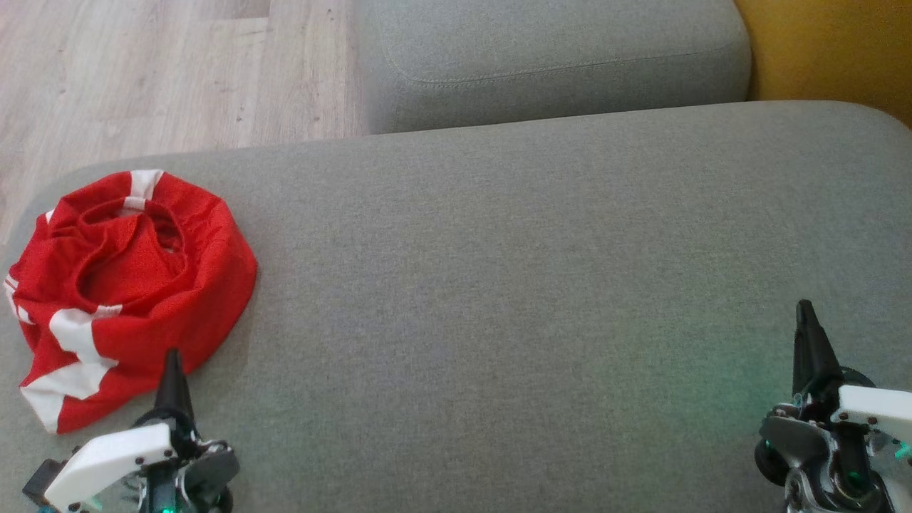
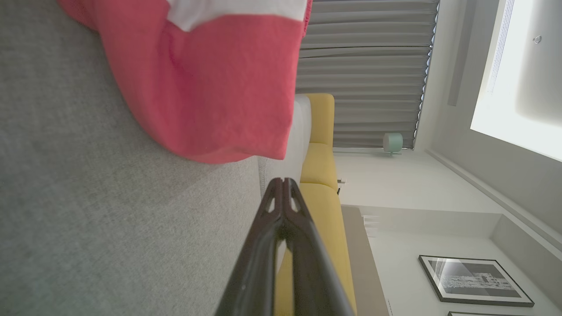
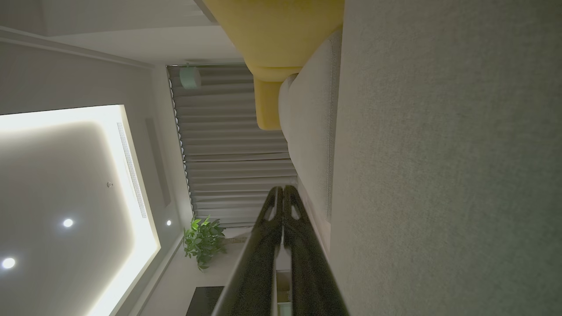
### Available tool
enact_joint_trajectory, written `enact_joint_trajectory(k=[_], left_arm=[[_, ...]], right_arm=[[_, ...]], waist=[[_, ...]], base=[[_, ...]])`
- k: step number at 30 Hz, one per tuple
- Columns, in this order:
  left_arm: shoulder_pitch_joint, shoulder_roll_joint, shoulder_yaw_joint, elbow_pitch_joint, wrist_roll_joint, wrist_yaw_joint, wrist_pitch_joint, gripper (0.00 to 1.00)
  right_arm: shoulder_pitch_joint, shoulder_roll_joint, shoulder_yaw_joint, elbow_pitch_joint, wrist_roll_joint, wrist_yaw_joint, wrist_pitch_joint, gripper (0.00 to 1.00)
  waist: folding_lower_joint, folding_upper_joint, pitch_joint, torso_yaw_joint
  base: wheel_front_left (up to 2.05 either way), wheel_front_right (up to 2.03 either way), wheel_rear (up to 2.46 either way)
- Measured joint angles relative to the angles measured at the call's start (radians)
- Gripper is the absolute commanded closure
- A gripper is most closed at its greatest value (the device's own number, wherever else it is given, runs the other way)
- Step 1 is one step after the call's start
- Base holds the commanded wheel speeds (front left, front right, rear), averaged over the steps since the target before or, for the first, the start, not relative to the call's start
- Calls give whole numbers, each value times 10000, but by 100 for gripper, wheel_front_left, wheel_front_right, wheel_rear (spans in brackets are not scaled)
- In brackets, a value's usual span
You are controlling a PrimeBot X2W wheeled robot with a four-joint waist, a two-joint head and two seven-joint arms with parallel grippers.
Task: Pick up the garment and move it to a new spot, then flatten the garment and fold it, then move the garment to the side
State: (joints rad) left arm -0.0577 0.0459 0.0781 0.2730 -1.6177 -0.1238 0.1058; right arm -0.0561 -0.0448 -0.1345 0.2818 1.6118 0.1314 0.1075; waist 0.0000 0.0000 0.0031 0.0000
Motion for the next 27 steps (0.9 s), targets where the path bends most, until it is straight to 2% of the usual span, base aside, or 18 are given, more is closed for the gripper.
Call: enact_joint_trajectory(k=[27], left_arm=[[0, 0, 0, 0, 0, 0, 0, 100]], right_arm=[[0, 0, 0, 0, 0, 0, 0, 100]], waist=[[0, 0, 0, 0]], base=[[0, 0, 0]])
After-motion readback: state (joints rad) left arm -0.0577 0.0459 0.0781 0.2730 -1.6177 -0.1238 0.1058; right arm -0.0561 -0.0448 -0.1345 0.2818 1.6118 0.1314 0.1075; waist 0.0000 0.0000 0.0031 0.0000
